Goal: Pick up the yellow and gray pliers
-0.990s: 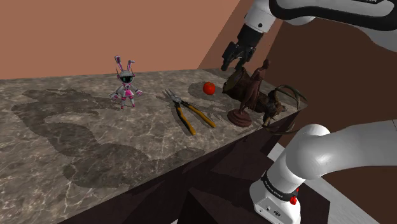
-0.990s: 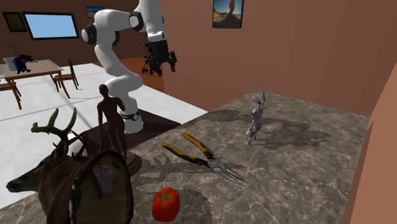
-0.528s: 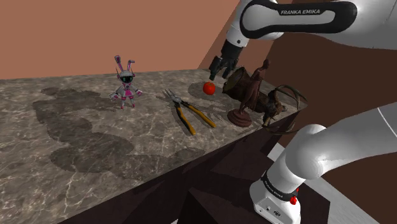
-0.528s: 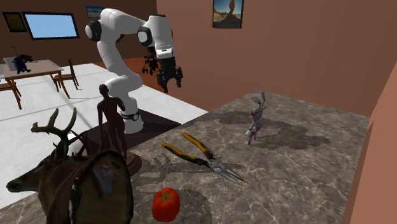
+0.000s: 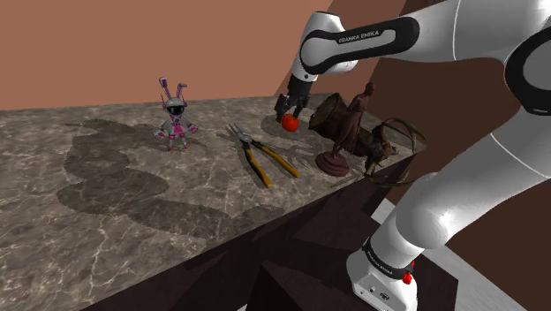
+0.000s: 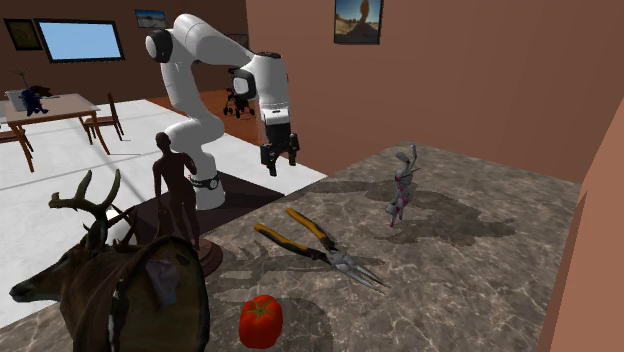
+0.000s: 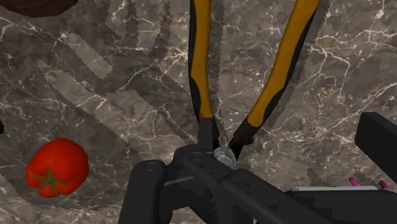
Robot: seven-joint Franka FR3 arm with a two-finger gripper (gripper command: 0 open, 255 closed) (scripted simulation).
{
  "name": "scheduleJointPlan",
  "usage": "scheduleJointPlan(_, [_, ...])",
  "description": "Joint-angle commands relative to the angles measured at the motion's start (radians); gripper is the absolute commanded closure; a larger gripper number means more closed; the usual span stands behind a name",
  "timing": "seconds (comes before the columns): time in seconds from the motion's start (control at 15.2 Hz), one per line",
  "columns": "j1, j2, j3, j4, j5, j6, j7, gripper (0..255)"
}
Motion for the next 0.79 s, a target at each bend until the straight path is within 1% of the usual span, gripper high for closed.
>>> scheduleJointPlan(0.0, [-0.002, 0.076, -0.006, 0.024, -0.004, 0.041, -0.018, 0])
scheduleJointPlan(0.4, [-0.011, 0.302, -0.018, 0.134, -0.013, 0.124, -0.068, 0])
scheduleJointPlan(0.73, [-0.022, 0.495, -0.023, 0.257, -0.020, 0.167, -0.105, 0])
